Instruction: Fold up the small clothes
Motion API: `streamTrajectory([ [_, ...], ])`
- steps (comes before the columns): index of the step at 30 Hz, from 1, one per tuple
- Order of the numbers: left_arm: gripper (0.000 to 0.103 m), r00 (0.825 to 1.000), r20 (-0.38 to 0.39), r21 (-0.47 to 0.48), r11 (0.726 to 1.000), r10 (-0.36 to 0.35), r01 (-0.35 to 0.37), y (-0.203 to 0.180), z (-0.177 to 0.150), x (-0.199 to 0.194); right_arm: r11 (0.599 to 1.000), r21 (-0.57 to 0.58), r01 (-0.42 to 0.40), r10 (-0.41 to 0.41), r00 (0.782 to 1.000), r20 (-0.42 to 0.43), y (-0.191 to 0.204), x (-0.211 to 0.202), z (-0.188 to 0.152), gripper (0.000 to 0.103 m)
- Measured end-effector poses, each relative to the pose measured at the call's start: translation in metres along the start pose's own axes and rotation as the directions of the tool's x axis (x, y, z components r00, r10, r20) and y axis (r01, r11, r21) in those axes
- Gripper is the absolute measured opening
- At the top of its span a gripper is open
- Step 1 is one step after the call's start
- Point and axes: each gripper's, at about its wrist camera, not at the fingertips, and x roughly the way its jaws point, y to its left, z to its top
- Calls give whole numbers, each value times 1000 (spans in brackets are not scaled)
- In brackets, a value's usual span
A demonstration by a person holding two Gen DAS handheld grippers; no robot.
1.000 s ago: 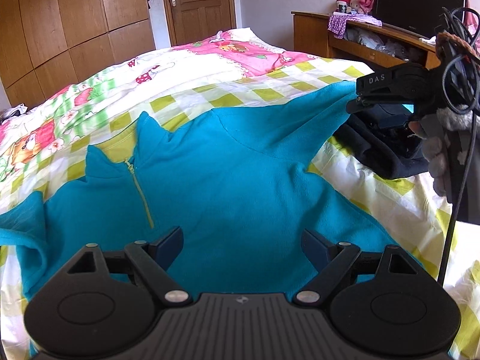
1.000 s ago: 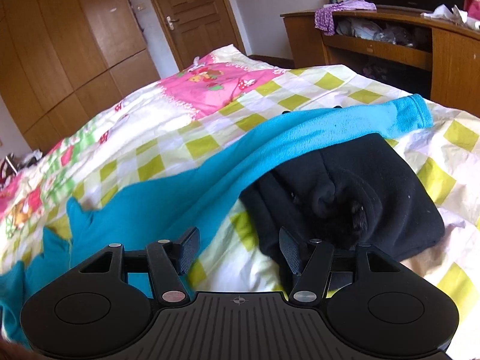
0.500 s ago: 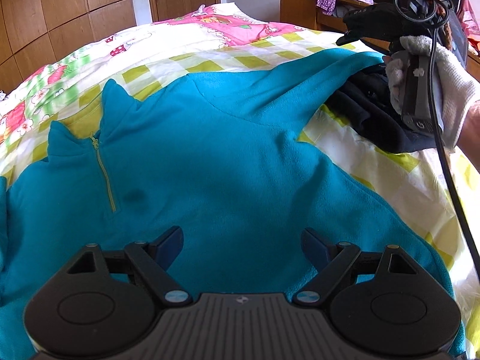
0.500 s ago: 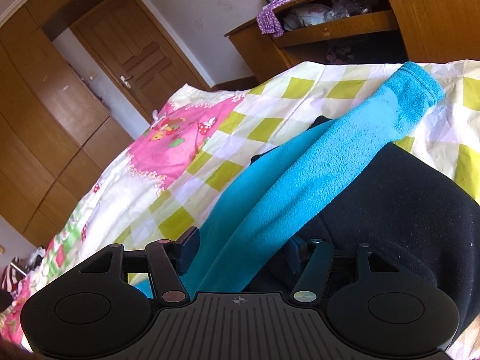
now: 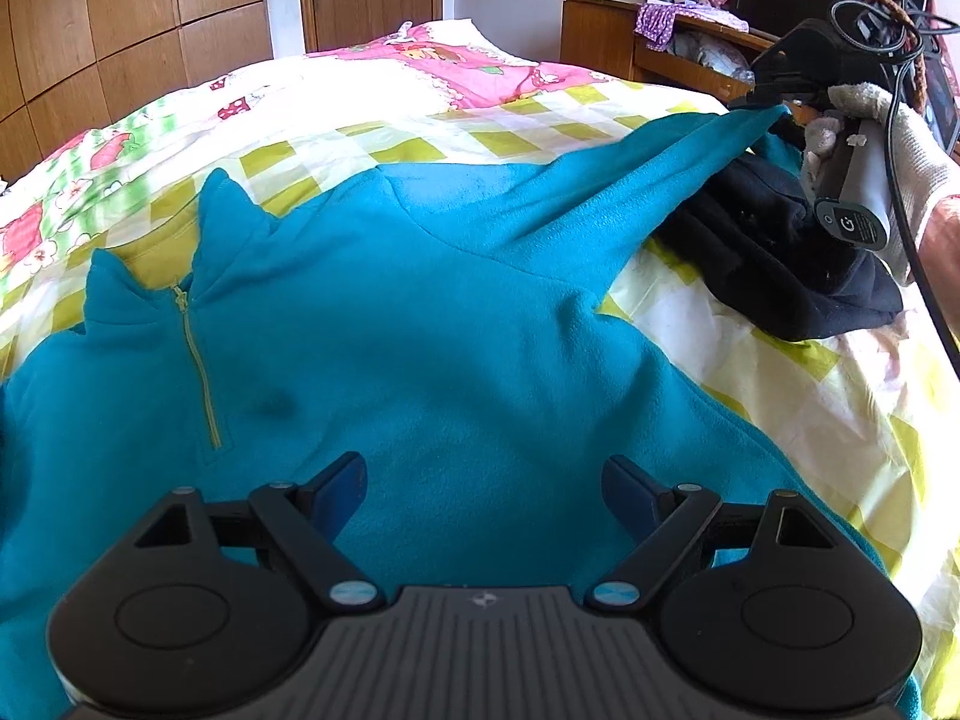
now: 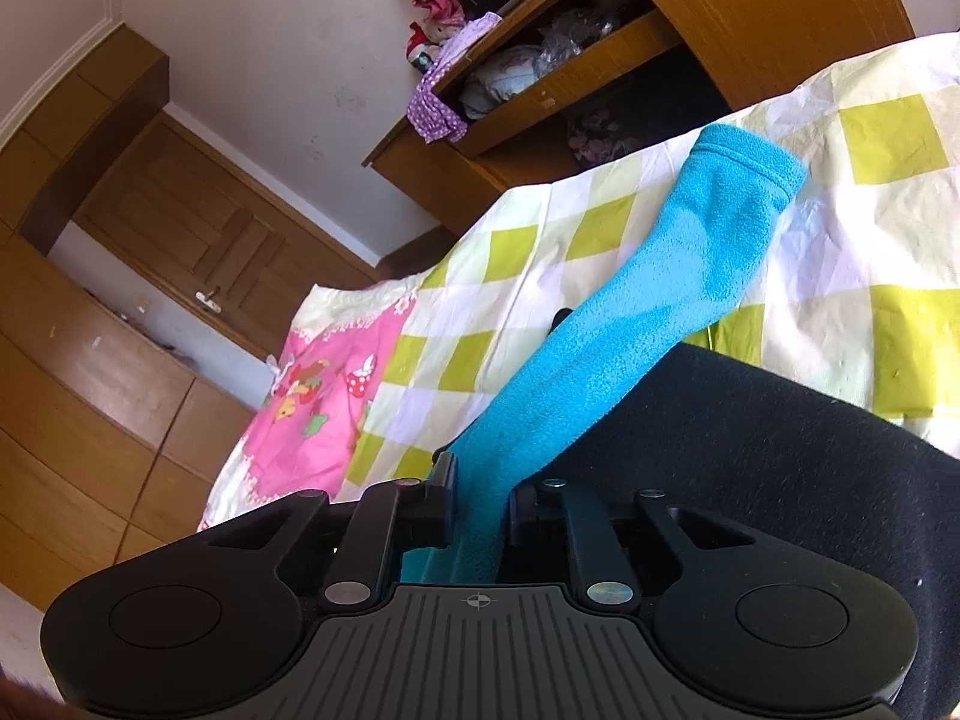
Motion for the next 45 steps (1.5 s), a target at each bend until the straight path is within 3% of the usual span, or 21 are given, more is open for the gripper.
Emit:
streamTrajectory([
  [3, 97, 999, 24, -33, 999, 29, -28, 21, -2, -8, 985, -175, -14, 22, 999, 46, 36, -13, -9, 12],
  [5, 97, 998, 26, -66, 996, 61, -59, 39, -5, -13, 921, -387, -49, 85, 994, 75, 80, -27, -31, 12],
  [7, 97, 995, 22, -103, 990, 102, -100, 62, -11, -20, 813, -569, -125, 174, 984, 33, 126, -41, -65, 12],
  [9, 97, 988, 19, -143, 978, 153, -149, 86, -20, -31, 627, -750, -212, 274, 961, -42, 166, -62, -115, 12],
  [12, 97, 973, 7, -199, 954, 231, -225, 119, -40, -47, 105, -958, -268, 373, 903, -212, 196, -102, -231, 11],
  [14, 97, 965, -13, -241, 936, 260, -255, 138, -54, -55, -203, -930, -307, 339, 869, -361, 182, -119, -300, 11],
  [15, 97, 965, -21, -262, 930, 263, -259, 145, -60, -57, -330, -888, -321, 300, 856, -421, 171, -124, -329, 10],
  [16, 97, 965, -27, -286, 923, 263, -259, 153, -66, -60, -422, -847, -324, 266, 849, -457, 158, -128, -353, 9],
  [18, 97, 967, -25, -325, 913, 255, -249, 162, -72, -64, -528, -792, -306, 211, 856, -471, 139, -132, -384, 9],
  [20, 97, 968, -1, -346, 909, 250, -235, 167, -72, -68, -557, -776, -296, 184, 867, -463, 130, -134, -396, 12],
  [23, 97, 966, 38, -346, 910, 255, -227, 168, -70, -72, -559, -776, -293, 168, 876, -452, 133, -140, -394, 16],
  [25, 97, 967, 50, -354, 910, 248, -215, 168, -72, -74, -526, -781, -337, 138, 872, -469, 139, -141, -381, 37],
  [27, 97, 970, 56, -364, 910, 235, -200, 169, -73, -74, -375, -807, -456, 84, 850, -520, 155, -137, -360, 46],
  [31, 97, 968, 76, -371, 908, 238, -194, 173, -69, -78, 122, -776, -619, 31, 784, -620, 192, -101, -305, 60],
  [32, 97, 969, 87, -369, 911, 231, -184, 175, -65, -77, 222, -744, -630, 31, 767, -640, 196, -89, -295, 60],
  [34, 97, 968, 118, -344, 923, 223, -171, 176, -53, -76, 392, -693, -606, 52, 766, -641, 204, -65, -281, 60],
  [37, 97, 961, 142, -299, 936, 236, -186, 180, -30, -60, 561, -615, -554, 83, 777, -625, 212, -23, -278, 61],
  [39, 97, 962, 138, -275, 942, 238, -193, 185, -19, -46, 664, -537, -520, 82, 765, -639, 211, 6, -282, 61],
  [41, 97, 957, 115, -268, 936, 266, -228, 192, -14, -33, 769, -430, -472, 85, 743, -663, 201, 25, -284, 51],
  [42, 97, 950, 88, -268, 926, 300, -267, 197, -14, -26, 808, -379, -452, 92, 732, -676, 193, 31, -286, 28],
  [45, 92, 925, 43, -332, 879, 377, -343, 221, -25, -26, 828, -352, -436, 133, 763, -633, 194, 23, -280, 20],
])
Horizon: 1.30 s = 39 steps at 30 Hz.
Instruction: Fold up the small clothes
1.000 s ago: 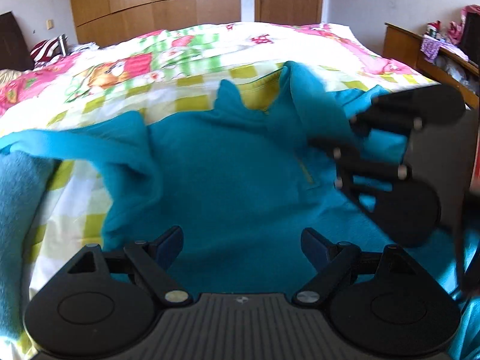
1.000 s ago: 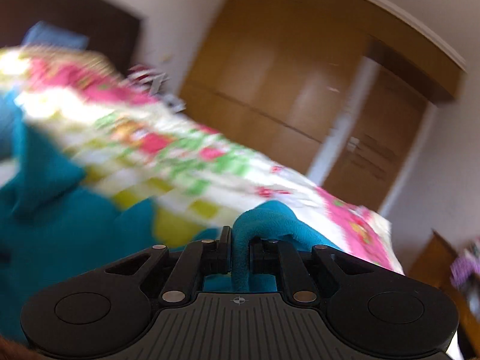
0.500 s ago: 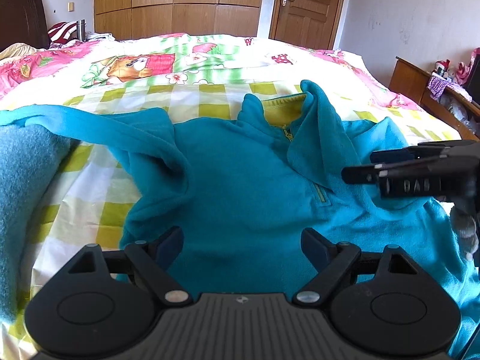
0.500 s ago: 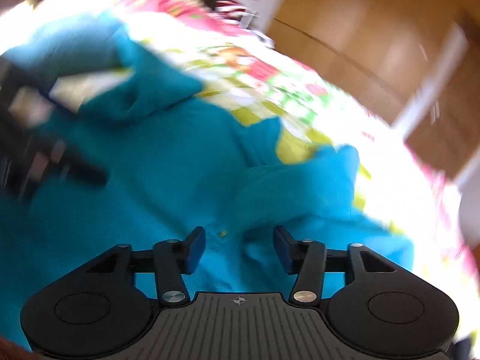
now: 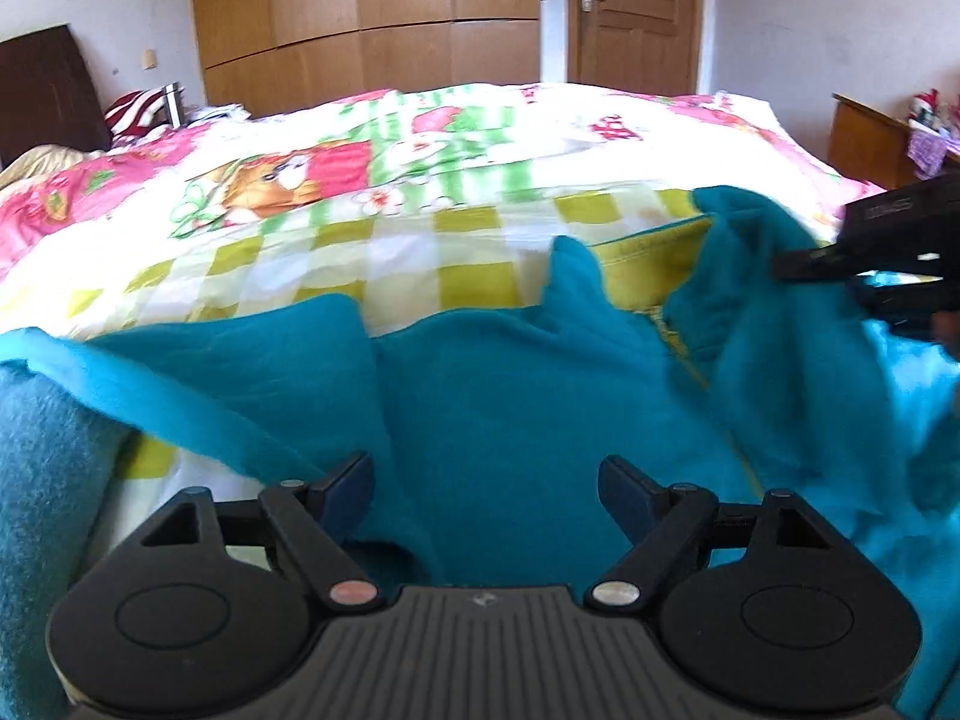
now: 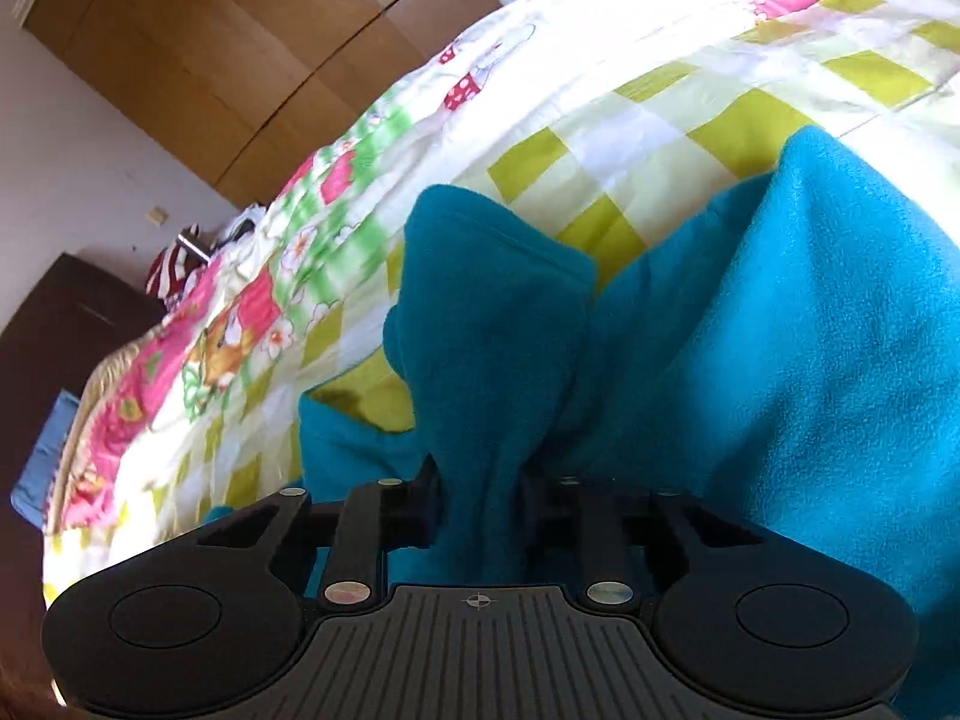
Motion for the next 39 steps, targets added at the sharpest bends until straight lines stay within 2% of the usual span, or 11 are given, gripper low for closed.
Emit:
streamTrajectory([
  [5, 91, 986, 50, -134, 979, 161, -153, 49, -7, -17, 983, -168, 75, -25, 959, 281, 20, -66, 27, 20],
  [7, 91, 978, 59, -188, 964, 201, -186, 70, -9, -28, 935, -323, 149, -17, 926, 377, 47, -82, 27, 20],
  [9, 91, 972, 64, -230, 951, 227, -207, 87, -12, -41, 848, -507, 154, 51, 928, 368, 81, -81, 6, 20],
  [11, 91, 964, 73, -252, 940, 256, -231, 98, -17, -54, 681, -724, 110, 103, 964, 244, 113, -63, -44, 20],
  [15, 92, 959, 83, -235, 941, 269, -244, 105, -24, -71, 279, -959, 45, 15, 999, 51, 126, -21, -162, 21],
  [18, 92, 962, 116, -185, 957, 245, -222, 95, -22, -81, 118, -992, 48, -13, 999, 46, 115, -24, -209, 27],
  [20, 92, 967, 154, -144, 973, 204, -183, 80, -16, -87, 140, -989, 55, -1, 998, 55, 108, -41, -209, 36],
  [25, 94, 973, 232, -17, 1000, 4, 0, 29, 8, -89, 357, -921, 154, -93, 987, 129, 72, -96, -163, 43],
  [29, 94, 973, 203, 138, 987, -112, 85, -27, 19, -67, 479, -805, 350, -265, 932, 247, 17, -127, -120, 43],
  [33, 94, 976, 117, 236, 960, -184, 153, -75, 23, -41, 386, -754, 532, -378, 837, 396, -26, -133, -103, 43],
  [39, 94, 974, 77, 329, 927, -214, 178, -124, 25, -25, 204, -811, 549, -360, 812, 459, -57, -106, -105, 38],
])
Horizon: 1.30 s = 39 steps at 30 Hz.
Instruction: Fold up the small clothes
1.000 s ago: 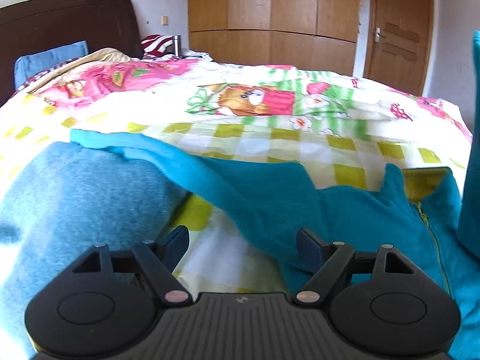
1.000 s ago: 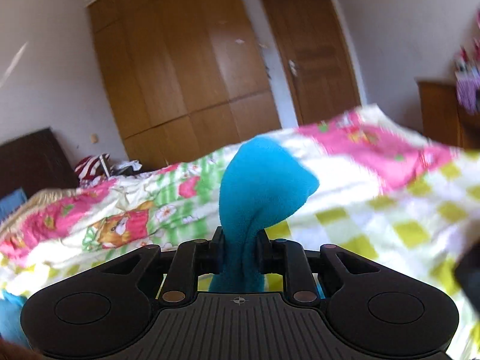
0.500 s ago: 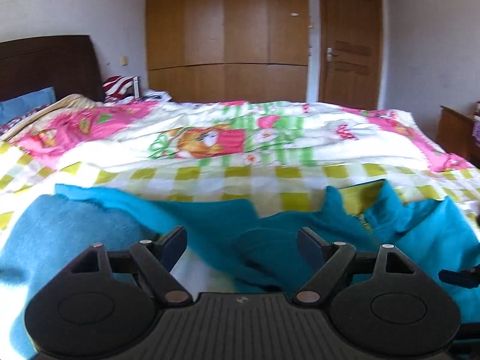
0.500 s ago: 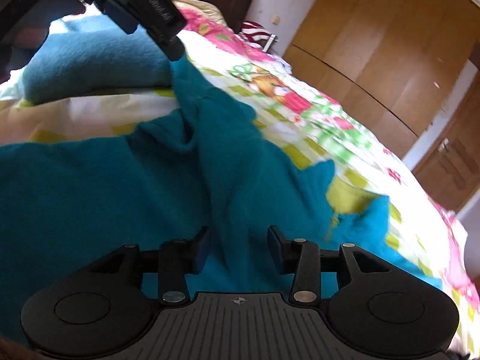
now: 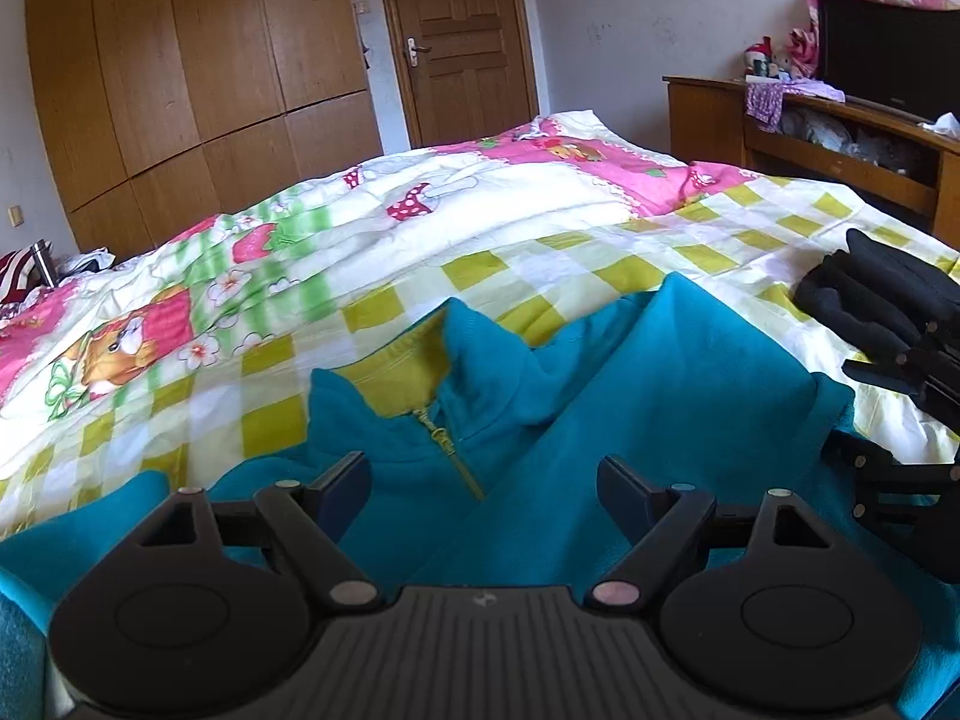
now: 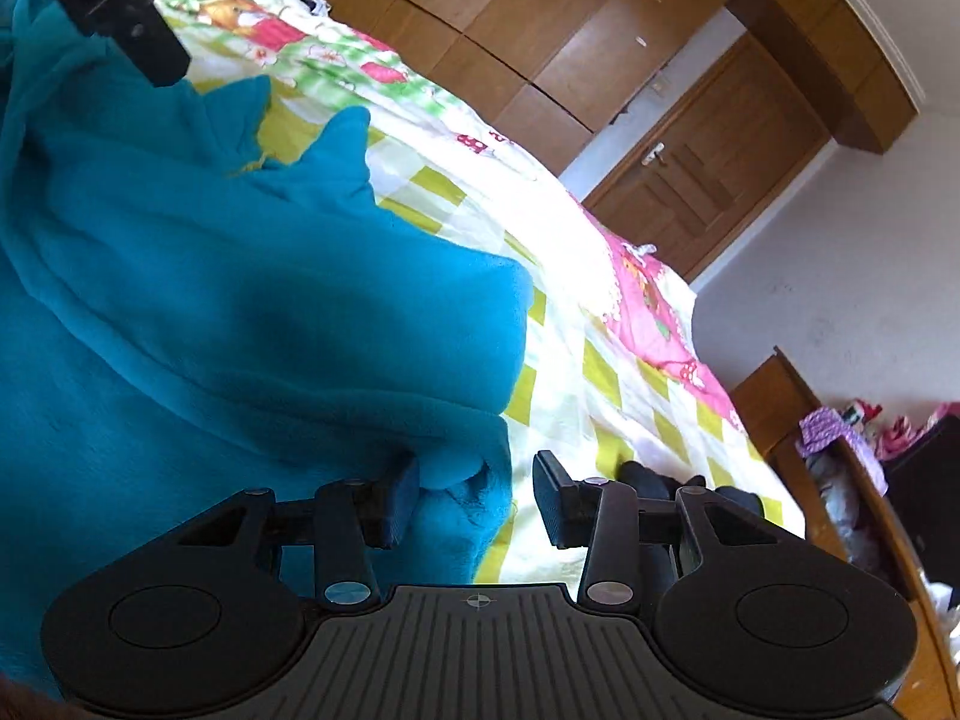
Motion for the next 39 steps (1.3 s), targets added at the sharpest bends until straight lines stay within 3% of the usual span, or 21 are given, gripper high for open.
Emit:
streamTrajectory([
  [3, 94, 1000, -7, 15, 1000, -22, 22, -6, 3, 5, 998, -17, -55, 55, 998, 34, -10, -4, -3, 32],
  [9, 94, 1000, -20, 31, 999, -19, 20, -18, 11, 24, 990, -113, -88, 99, 990, 100, -9, -5, -14, 28],
  [11, 94, 1000, -15, 44, 999, -8, 9, -19, 17, 31, 993, -106, -57, 68, 993, 101, -5, 9, -8, 19],
  [12, 94, 1000, -12, 47, 999, -4, 4, -21, 22, 38, 997, -37, -62, 64, 996, 68, -12, 15, -4, 6],
  [14, 94, 1000, 8, 40, 999, -13, 12, -25, 30, 49, 978, 188, -85, 86, 996, 6, -40, 22, -4, 4],
  [17, 94, 999, 41, 60, 998, 21, -23, -40, 32, 73, 869, 492, -63, 117, 990, -81, -82, 24, -22, 3],
  [18, 94, 999, 30, 69, 997, 32, -34, -44, 30, 81, 831, 555, -39, 131, 983, -126, -88, 27, -31, 3],
  [20, 91, 999, -41, 70, 997, 18, -15, -41, 23, 91, 812, 583, -16, 149, 972, -180, -86, 30, -46, 4],
  [22, 91, 999, -48, 68, 998, 23, -20, -26, 8, 79, 839, 543, -15, 145, 970, -196, -83, 24, -51, 7],
  [25, 92, 988, -65, 76, 988, 138, -133, 11, -22, 54, 882, 471, -12, 107, 979, -175, -86, -1, -50, 18],
  [27, 92, 978, -108, 30, 983, 181, -179, 40, -44, 37, 893, 450, -21, 106, 981, -164, -90, -17, -47, 18],
  [31, 92, 976, -126, -70, 980, 175, -184, 73, -70, 2, 922, 388, -1, 52, 991, -123, -84, -45, -28, 22],
  [33, 92, 978, -94, -84, 978, 184, -192, 76, -73, -14, 938, 348, 12, 44, 987, -152, -80, -47, -22, 25],
  [36, 97, 981, -70, -110, 976, 179, -186, 85, -76, -29, 936, 351, 25, 50, 978, -204, -80, -48, -21, 22],
  [39, 97, 972, -126, -148, 965, 197, -215, 101, -86, -34, 944, 325, -52, 90, 991, -103, -72, -62, 3, 23],
])
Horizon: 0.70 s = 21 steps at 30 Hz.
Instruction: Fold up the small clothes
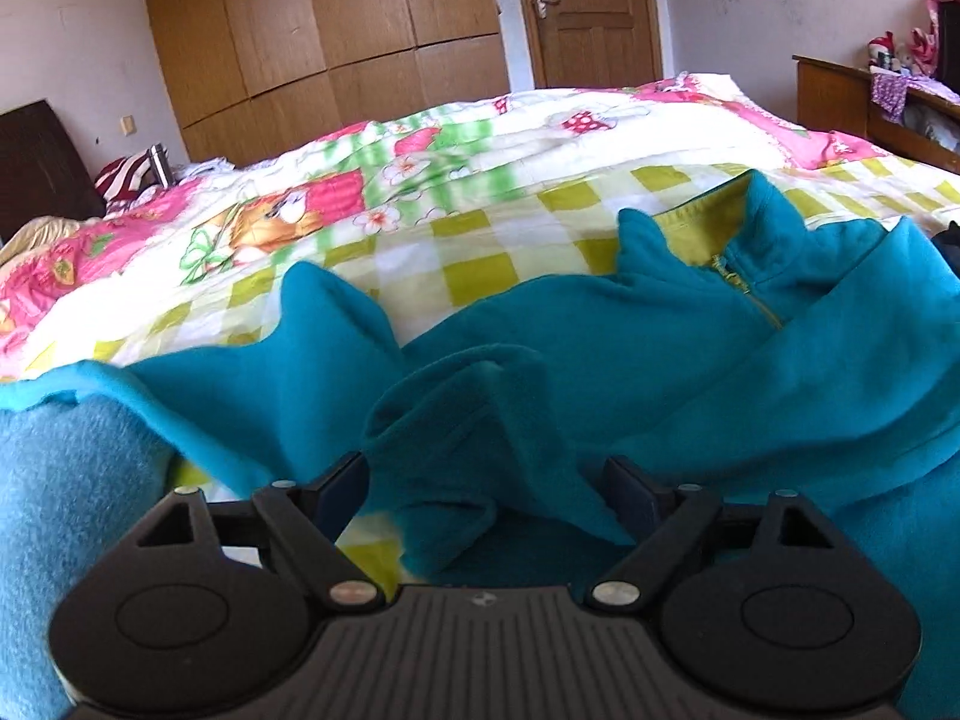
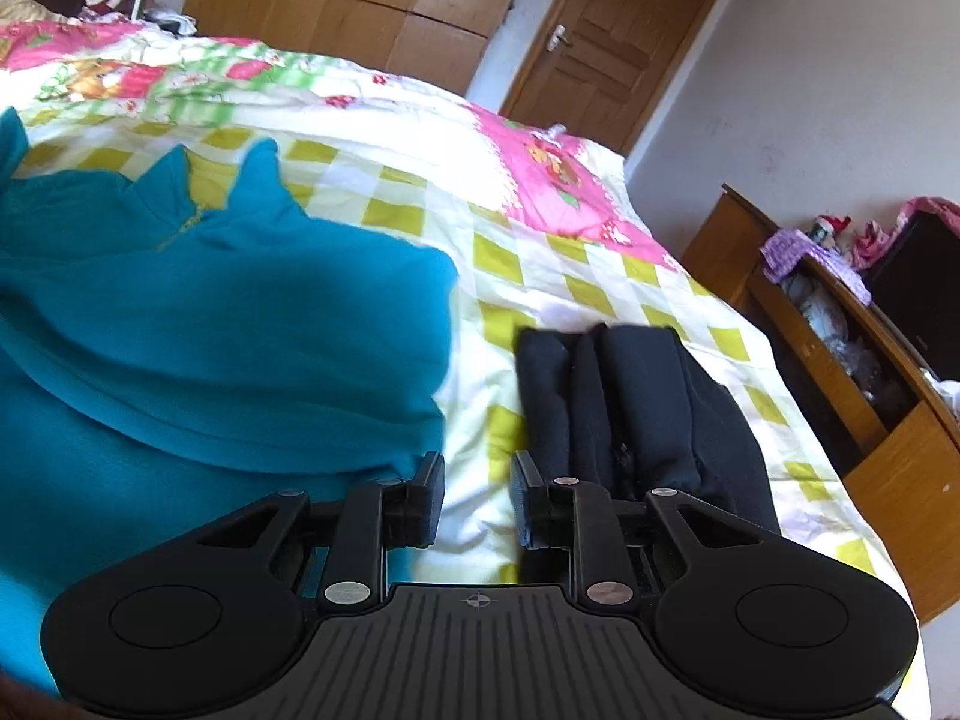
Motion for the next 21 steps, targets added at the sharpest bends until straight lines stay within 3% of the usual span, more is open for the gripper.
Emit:
streamTrajectory([
  [3, 97, 999, -48, -76, 997, -4, 0, 23, -12, -7, 987, -118, -107, 118, 988, 99, 36, -3, 27, 25],
  [5, 97, 999, -51, -104, 994, 6, -11, 32, -19, -16, 959, -202, -200, 230, 963, 139, 62, 7, 44, 25],
  [8, 97, 999, -29, -140, 990, -30, 26, 37, -22, -31, 859, -352, -372, 435, 892, 119, 107, 32, 65, 30],
  [11, 97, 995, -9, -163, 981, -103, 101, 38, -19, -36, 770, -425, -476, 546, 836, 53, 142, 55, 84, 30],
  [13, 97, 991, -10, -170, 977, -134, 130, 37, -17, -33, 703, -440, -559, 619, 785, -7, 159, 70, 96, 32],
  [17, 97, 985, -35, -197, 967, -170, 160, 39, -19, -27, 622, -406, -670, 688, 715, -127, 184, 98, 111, 38],
  [19, 93, 986, -50, -195, 969, -161, 149, 37, -22, -25, 612, -398, -684, 684, 710, -167, 191, 107, 112, 36],
  [21, 76, 989, -81, -165, 980, -126, 112, 32, -24, -21, 594, -423, -684, 678, 709, -194, 197, 107, 109, 28],
])
